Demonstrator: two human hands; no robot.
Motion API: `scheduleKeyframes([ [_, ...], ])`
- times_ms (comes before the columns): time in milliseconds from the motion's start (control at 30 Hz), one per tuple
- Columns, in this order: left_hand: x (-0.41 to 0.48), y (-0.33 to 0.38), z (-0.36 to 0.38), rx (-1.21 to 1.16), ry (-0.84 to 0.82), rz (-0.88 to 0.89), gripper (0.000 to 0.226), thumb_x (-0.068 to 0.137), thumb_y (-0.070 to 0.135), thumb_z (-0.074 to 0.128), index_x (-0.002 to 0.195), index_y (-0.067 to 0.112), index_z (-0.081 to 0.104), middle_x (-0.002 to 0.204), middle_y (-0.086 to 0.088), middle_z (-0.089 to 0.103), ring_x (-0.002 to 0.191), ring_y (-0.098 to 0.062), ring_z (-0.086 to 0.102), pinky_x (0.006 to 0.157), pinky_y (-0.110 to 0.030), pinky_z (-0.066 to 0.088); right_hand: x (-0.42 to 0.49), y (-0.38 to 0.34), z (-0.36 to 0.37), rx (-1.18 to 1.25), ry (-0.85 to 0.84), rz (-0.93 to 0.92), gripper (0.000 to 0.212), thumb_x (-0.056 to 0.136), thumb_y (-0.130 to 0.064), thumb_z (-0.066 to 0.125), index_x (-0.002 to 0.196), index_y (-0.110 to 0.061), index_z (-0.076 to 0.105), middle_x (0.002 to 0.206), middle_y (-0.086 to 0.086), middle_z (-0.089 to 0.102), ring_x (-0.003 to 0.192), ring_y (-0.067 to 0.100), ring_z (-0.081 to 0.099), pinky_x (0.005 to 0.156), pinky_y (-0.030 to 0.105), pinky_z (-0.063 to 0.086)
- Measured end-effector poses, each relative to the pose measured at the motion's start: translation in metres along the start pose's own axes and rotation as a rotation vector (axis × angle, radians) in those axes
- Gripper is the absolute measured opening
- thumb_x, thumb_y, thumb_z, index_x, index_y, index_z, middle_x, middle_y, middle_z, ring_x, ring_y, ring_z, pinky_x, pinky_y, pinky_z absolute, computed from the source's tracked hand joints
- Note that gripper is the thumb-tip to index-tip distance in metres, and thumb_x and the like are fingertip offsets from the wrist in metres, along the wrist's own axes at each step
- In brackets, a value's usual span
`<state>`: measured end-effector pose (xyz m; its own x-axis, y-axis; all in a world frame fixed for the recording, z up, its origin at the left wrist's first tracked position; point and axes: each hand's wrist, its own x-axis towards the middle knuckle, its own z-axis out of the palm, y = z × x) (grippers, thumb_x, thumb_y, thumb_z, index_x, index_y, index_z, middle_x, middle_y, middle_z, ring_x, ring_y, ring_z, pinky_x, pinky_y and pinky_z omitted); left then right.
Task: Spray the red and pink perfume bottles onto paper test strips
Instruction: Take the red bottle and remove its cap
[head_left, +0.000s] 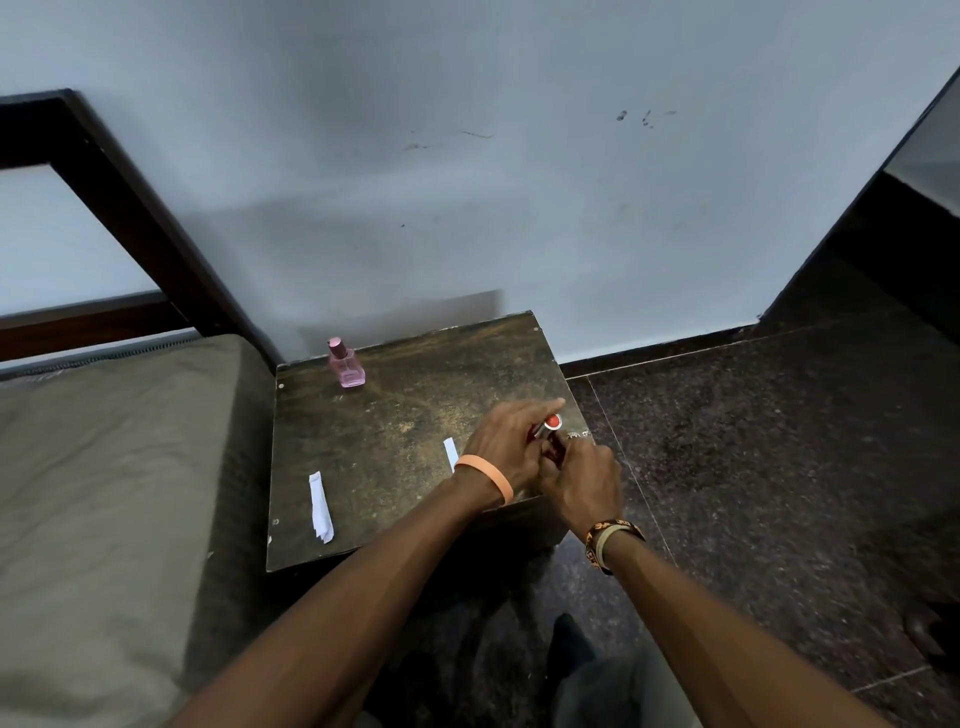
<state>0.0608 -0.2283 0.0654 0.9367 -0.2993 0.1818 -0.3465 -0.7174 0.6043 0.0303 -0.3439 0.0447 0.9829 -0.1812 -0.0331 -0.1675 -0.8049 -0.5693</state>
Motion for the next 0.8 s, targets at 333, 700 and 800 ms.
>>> scheduleKeyframes([
  [333, -0.0012, 0.0019, -0.0007, -0.025, -0.004, -0.002, 0.051, 0.078, 0.002, 0.067, 0.127, 0.017, 0.060, 0.113, -0.007, 0.070, 0.103, -0.023, 0.062, 0.095, -0.034, 0.047, 0.0000, 0.0003, 0.0008, 0.004, 0.002, 0.027, 0.012, 0.084, -0.024, 0.069, 0.084, -0.012, 0.069, 0.075, 0.008, 0.067, 0.071, 0.028, 0.066, 0.060, 0.031, 0.050],
  [700, -0.0008, -0.0011, 0.0014, -0.007, -0.012, -0.035, 0.053, 0.077, 0.002, 0.067, 0.127, 0.019, 0.060, 0.110, -0.007, 0.070, 0.099, -0.024, 0.063, 0.093, -0.038, 0.049, 0.0004, 0.0009, 0.0009, 0.002, -0.009, 0.011, 0.015, 0.082, -0.026, 0.070, 0.081, -0.012, 0.067, 0.068, 0.002, 0.059, 0.067, 0.026, 0.064, 0.060, 0.035, 0.055],
  [800, -0.0007, -0.0018, 0.0023, 0.004, -0.032, -0.062, 0.065, 0.076, 0.007, 0.069, 0.136, 0.022, 0.049, 0.120, -0.007, 0.066, 0.111, -0.022, 0.058, 0.099, -0.037, 0.046, 0.0010, 0.0008, 0.0000, -0.014, -0.020, -0.003, 0.010, 0.083, -0.023, 0.068, 0.084, -0.014, 0.066, 0.074, 0.005, 0.064, 0.069, 0.025, 0.064, 0.063, 0.036, 0.056],
])
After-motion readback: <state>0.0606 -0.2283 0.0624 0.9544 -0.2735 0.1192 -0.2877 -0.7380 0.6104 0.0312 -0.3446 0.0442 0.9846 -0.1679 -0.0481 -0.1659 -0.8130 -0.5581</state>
